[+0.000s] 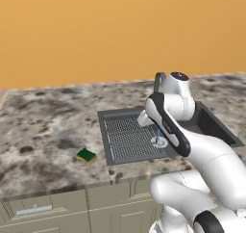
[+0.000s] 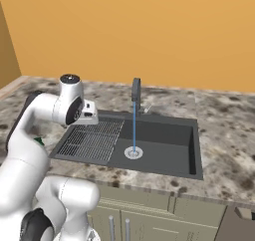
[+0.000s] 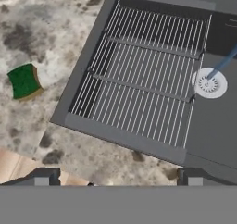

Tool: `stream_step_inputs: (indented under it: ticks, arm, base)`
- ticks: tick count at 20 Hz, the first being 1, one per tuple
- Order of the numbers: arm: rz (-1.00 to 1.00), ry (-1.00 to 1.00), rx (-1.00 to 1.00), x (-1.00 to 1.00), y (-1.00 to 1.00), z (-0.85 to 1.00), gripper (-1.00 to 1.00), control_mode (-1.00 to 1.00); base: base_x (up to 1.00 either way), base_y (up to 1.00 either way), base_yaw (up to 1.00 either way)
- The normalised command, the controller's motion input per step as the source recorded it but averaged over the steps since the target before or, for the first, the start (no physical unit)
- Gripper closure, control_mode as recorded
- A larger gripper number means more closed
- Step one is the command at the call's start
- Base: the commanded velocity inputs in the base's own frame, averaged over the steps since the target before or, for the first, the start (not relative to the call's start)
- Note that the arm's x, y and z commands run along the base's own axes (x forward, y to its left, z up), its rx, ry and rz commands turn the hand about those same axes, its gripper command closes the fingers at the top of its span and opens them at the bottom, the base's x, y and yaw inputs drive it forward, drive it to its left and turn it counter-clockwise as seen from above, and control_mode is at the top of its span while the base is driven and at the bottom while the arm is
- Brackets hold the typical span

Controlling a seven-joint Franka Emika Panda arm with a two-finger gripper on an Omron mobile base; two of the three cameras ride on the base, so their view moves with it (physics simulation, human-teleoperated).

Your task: Soak the sponge with water for a few seconds and then drop it inside the sink.

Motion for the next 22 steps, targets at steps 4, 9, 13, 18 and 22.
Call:
stream_step_inputs:
  ticks: [4, 9, 13, 18, 22]
  arm:
    - [0.0, 0.0, 0.0, 0.0, 0.48, -0.49, -1.0, -1.0]
    - [0.0, 0.02, 0.0, 0.04, 0.55, -0.33, -1.0, -1.0]
    - [0.0, 0.0, -0.03, 0.08, 0.56, -0.18, -1.0, -1.0]
    - [0.0, 0.01, -0.09, 0.18, 0.37, 0.0, -1.0, -1.0]
    - [0.0, 0.03, -0.07, 0.23, 0.33, 0.0, -1.0, -1.0]
  base:
    - [0.0, 0.0, 0.0]
    - [0.0, 0.0, 0.0]
    - [0.0, 0.0, 0.0]
    - [0.0, 0.0, 0.0]
    - [0.0, 0.0, 0.0]
